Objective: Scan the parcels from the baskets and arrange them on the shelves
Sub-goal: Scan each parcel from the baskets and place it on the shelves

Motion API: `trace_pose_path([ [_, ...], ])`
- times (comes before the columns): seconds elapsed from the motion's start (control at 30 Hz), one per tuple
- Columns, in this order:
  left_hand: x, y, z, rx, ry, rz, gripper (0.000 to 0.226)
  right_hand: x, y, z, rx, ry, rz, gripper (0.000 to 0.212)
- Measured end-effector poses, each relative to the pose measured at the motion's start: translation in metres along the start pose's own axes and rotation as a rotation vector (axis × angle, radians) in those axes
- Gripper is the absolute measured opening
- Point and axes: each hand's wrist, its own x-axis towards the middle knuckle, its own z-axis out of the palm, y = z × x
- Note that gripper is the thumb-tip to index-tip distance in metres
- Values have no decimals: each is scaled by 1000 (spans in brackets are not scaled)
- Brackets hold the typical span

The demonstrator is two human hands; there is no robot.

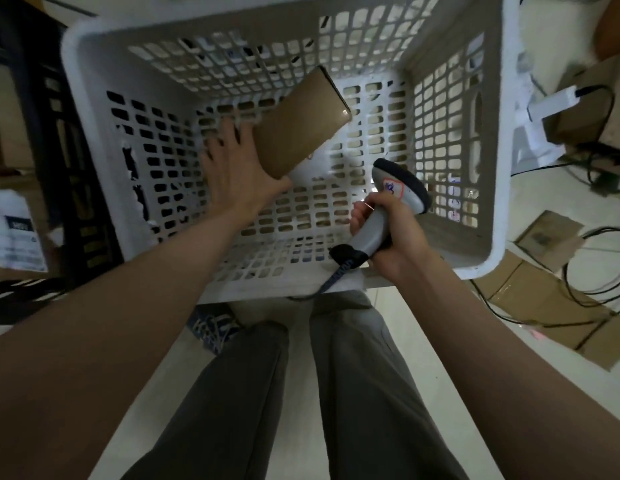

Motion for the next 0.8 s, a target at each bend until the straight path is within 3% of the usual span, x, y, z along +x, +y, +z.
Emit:
trace_pose_path([
  [0.23,-72,-2,-56,-209,10,-52,106,-67,5,32,-106,-32,-120,5],
  [0.37,-116,3,-105,-425,35,-181,104,-122,14,59,-221,-61,-182,14],
  [0.47,-154,10,-150,-578,28,-265,99,-173,24,81,-336,-48,-208,37],
  [0.63,-218,-7,-234,-778,-35,-267,88,-270,43,107,-448,-91,-222,42],
  [0.7,-244,-23,-268,-876,-71,-269,75,-312,49,117,-453,-136,-195,37],
  [0.8,-281,-47,-325,-988,-66,-312,26,-379,60,135,-505,-174,-212,37],
])
